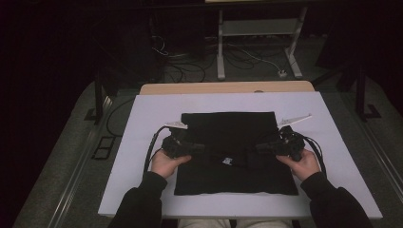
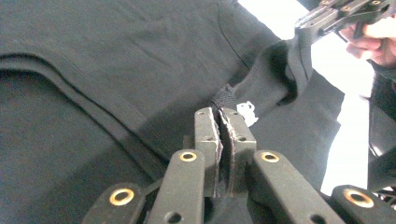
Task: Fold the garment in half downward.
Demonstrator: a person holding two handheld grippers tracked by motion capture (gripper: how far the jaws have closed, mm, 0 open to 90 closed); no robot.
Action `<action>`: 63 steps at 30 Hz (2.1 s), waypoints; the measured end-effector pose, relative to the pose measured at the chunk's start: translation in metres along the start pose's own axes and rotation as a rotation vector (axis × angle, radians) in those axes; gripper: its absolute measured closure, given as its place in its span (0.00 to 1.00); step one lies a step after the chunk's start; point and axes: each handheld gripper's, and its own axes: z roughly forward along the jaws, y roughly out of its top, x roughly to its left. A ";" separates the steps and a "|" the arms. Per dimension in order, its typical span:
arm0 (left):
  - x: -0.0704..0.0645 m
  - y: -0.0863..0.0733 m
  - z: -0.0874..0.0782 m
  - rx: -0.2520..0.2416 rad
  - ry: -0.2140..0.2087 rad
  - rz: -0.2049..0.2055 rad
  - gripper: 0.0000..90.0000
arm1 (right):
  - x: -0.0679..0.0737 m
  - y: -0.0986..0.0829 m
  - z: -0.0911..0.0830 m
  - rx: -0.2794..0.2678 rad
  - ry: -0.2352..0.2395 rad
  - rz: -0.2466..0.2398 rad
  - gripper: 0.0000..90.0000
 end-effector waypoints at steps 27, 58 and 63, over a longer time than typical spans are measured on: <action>-0.037 -0.034 -0.011 0.099 -0.037 0.052 0.94 | 0.031 -0.038 -0.014 0.088 0.099 -0.003 0.92; -0.058 -0.053 -0.002 0.301 -0.057 0.166 0.94 | 0.043 -0.067 -0.016 0.228 0.113 -0.002 0.91; -0.058 -0.055 -0.001 0.331 -0.059 0.171 0.90 | 0.043 -0.068 -0.015 0.227 0.114 -0.003 0.90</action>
